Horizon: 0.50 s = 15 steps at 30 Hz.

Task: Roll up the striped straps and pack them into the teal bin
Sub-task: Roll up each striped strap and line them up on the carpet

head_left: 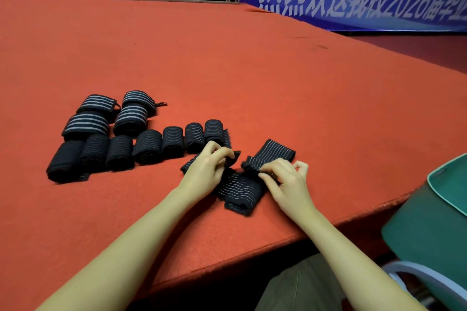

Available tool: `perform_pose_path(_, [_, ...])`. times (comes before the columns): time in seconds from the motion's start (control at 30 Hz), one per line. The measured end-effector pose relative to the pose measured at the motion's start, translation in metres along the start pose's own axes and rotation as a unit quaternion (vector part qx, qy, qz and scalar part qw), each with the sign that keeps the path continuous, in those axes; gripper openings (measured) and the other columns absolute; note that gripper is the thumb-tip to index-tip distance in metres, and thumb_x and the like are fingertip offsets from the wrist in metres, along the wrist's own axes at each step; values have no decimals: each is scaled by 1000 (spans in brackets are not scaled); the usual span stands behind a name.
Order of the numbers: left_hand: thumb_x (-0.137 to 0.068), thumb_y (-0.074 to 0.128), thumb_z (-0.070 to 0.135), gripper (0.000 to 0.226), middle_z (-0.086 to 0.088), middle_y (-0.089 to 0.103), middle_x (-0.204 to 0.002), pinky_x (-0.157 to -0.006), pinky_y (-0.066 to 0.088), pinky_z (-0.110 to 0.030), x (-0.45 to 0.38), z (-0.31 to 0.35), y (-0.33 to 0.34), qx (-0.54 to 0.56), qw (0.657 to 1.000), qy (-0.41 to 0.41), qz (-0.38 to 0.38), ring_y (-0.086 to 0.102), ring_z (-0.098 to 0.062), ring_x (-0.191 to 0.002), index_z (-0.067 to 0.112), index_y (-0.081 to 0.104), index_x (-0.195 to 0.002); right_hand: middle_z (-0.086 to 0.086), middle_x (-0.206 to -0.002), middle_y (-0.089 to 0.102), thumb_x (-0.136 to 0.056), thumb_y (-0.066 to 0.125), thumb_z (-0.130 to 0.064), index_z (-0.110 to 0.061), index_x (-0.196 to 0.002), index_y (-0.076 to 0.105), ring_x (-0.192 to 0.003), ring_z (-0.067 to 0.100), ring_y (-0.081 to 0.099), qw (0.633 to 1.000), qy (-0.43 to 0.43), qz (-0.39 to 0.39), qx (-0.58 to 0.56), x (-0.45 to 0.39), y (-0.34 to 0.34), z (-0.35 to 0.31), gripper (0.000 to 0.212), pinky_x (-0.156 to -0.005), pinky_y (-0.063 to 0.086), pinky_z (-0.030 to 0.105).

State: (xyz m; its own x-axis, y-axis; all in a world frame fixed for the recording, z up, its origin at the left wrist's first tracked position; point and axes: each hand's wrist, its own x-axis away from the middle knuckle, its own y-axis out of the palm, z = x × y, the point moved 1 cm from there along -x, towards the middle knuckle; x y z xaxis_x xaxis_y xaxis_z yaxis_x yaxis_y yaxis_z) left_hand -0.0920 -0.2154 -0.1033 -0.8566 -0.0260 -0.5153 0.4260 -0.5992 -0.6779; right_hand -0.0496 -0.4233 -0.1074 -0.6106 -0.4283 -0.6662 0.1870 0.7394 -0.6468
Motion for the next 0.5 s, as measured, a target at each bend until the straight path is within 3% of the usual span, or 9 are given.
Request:
perform_pose_path(0.13, [-85, 49, -8, 27, -4, 47, -99, -83, 35, -9, -10, 20, -10, 6, 997, 49, 60, 46, -8, -88, 2, 65, -103, -12, -83, 62, -89, 53, -30, -23, -85, 64, -79, 7, 50, 999, -12, 37, 30, -19, -5, -9, 13, -73, 15, 29])
perform_pose_path(0.2, [-89, 52, 1, 22, -6, 51, -100, -85, 38, -15, -13, 26, -11, -11, 994, 84, 63, 50, -14, -91, 1, 65, -107, -12, -80, 62, -87, 56, -30, -23, -83, 66, -76, 7, 50, 998, -20, 48, 22, -24, -4, -15, 13, -73, 16, 30])
perform_pose_path(0.27, [-90, 55, 16, 22, -6, 55, -99, -76, 40, -30, -14, 26, -12, -61, 989, 111, 73, 53, -21, -88, 6, 67, -107, -12, -77, 61, -86, 58, -30, -23, -80, 67, -73, 6, 50, 998, -32, 58, 8, -28, -1, -22, 13, -73, 17, 31])
perform_pose_path(0.4, [-87, 54, 31, 25, -1, 60, -95, -70, 28, -32, -13, 21, -16, -126, 981, 128, 79, 45, -15, -84, 15, 71, -96, -14, -75, 61, -85, 61, -32, -24, -77, 69, -72, 3, 51, 996, -52, 67, -18, -31, 2, -28, 14, -75, 19, 32])
perform_pose_path(0.5, [-87, 55, 32, 23, 2, 60, -89, -72, 25, -33, -5, 17, -18, -108, 981, 128, 93, 45, -12, -84, 17, 72, -88, -18, -82, 64, -87, 56, -42, -31, -78, 67, -82, 0, 55, 995, 24, 48, -85, -27, 4, -27, 18, -81, 20, 31])
